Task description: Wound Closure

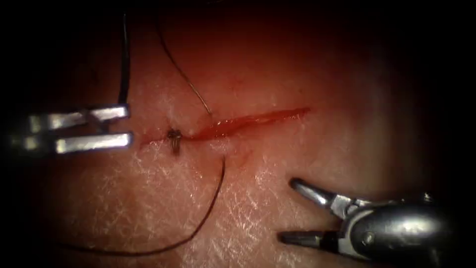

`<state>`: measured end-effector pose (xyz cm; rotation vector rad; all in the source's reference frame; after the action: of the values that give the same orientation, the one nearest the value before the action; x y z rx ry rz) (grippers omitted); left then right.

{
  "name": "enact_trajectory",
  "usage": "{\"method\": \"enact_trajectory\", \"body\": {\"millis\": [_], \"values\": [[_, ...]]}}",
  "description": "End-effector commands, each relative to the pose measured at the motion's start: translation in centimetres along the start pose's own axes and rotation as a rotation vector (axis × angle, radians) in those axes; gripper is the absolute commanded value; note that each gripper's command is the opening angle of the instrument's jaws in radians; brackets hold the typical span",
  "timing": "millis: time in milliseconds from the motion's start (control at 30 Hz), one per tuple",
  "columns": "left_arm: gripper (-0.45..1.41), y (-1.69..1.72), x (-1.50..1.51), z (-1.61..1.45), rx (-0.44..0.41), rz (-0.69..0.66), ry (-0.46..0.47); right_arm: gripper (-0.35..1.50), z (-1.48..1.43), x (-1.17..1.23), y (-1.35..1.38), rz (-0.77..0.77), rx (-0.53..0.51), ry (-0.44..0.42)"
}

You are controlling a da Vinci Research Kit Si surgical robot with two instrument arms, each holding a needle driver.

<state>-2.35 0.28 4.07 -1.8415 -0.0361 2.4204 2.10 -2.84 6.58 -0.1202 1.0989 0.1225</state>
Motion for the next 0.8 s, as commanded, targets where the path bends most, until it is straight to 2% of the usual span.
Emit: {"method": "enact_trajectory", "body": {"millis": [33,167,433,533,567,600,667,700,733,800], "values": [[-0.45,0.02,-0.05,0.06,-0.001,-0.001,0.001,1.06,0.19,0.01,-0.04,-0.016,-0.009,0.009],[-0.45,0.01,-0.07,0.06,-0.004,-0.006,0.004,1.03,0.45,0.08,-0.06,-0.076,-0.023,0.031],[-0.45,0.01,-0.07,0.06,-0.003,-0.006,0.004,1.01,0.75,0.18,-0.03,-0.121,-0.046,0.056],[-0.45,0.01,-0.07,0.06,-0.003,-0.006,0.004,0.89,0.82,0.21,-0.05,-0.15,-0.052,0.059],[-0.45,0.01,-0.07,0.06,-0.003,-0.006,0.004,0.83,0.84,0.21,-0.06,-0.15,-0.055,0.061],[-0.45,0.01,-0.07,0.06,-0.004,-0.006,0.004,0.62,0.84,0.21,-0.06,-0.151,-0.051,0.065],[-0.45,0.01,-0.07,0.06,-0.004,-0.006,0.004,0.15,0.83,0.21,-0.07,-0.175,-0.048,0.063],[-0.45,0.01,-0.06,0.05,-0.004,-0.007,0.004,-0.17,0.81,0.21,-0.08,-0.176,-0.036,0.066],[-0.45,0.01,-0.06,0.05,-0.005,-0.007,0.005,-0.35,0.8,0.21,-0.09,-0.184,-0.008,0.069],[-0.45,0.0,-0.06,0.05,-0.005,-0.007,0.005,-0.35,0.77,0.2,-0.12,-0.187,0.032,0.054]]}}
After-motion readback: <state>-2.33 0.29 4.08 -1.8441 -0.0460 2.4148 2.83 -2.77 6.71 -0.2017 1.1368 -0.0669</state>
